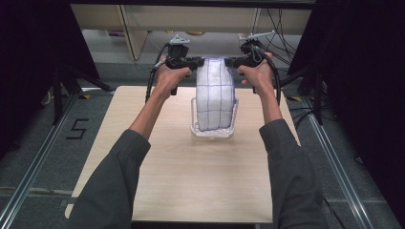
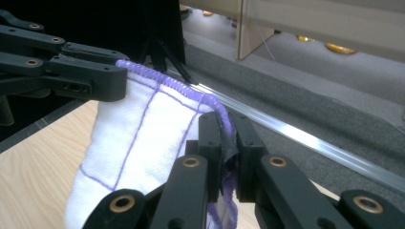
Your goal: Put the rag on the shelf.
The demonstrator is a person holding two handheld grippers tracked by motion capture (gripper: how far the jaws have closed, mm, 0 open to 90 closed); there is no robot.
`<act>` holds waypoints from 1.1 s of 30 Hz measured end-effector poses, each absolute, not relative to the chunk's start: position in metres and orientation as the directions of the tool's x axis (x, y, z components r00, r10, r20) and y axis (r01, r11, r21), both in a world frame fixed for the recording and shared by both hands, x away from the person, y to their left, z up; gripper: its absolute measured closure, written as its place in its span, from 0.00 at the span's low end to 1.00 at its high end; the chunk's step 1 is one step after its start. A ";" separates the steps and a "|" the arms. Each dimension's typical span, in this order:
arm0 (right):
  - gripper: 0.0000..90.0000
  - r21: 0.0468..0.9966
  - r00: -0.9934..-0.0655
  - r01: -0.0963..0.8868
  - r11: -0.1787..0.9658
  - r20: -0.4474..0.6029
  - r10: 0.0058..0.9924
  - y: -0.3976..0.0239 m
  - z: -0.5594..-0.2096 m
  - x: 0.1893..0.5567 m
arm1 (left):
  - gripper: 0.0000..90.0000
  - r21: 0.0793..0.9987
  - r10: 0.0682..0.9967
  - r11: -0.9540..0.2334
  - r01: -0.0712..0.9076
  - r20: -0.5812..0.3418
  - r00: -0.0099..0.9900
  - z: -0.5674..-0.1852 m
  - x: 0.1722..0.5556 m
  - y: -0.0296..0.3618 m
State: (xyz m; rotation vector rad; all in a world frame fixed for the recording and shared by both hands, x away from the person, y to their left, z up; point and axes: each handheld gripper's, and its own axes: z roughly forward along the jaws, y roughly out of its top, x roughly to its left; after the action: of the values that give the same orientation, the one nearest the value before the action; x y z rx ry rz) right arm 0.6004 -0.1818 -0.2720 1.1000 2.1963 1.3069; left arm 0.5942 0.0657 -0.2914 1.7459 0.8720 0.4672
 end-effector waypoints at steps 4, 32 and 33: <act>0.94 0.829 -0.616 0.477 0.291 0.080 0.784 -0.178 -0.284 0.610 | 0.87 0.925 0.758 -0.163 0.344 -0.106 0.643 -0.305 0.601 0.063; 0.91 0.689 -0.556 0.649 0.323 0.139 0.820 -0.180 -0.350 0.627 | 0.79 0.867 0.768 -0.246 0.434 -0.098 0.633 -0.358 0.617 0.057; 0.90 0.687 -0.552 0.652 0.321 0.140 0.822 -0.180 -0.350 0.627 | 0.78 0.863 0.768 -0.249 0.439 -0.101 0.633 -0.359 0.617 0.057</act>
State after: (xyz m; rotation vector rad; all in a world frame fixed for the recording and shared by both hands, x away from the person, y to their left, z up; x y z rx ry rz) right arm 0.6266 -0.1803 -0.3505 1.3407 2.3518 1.0530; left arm 0.6166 0.0573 -0.3586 1.8878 0.9588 0.4266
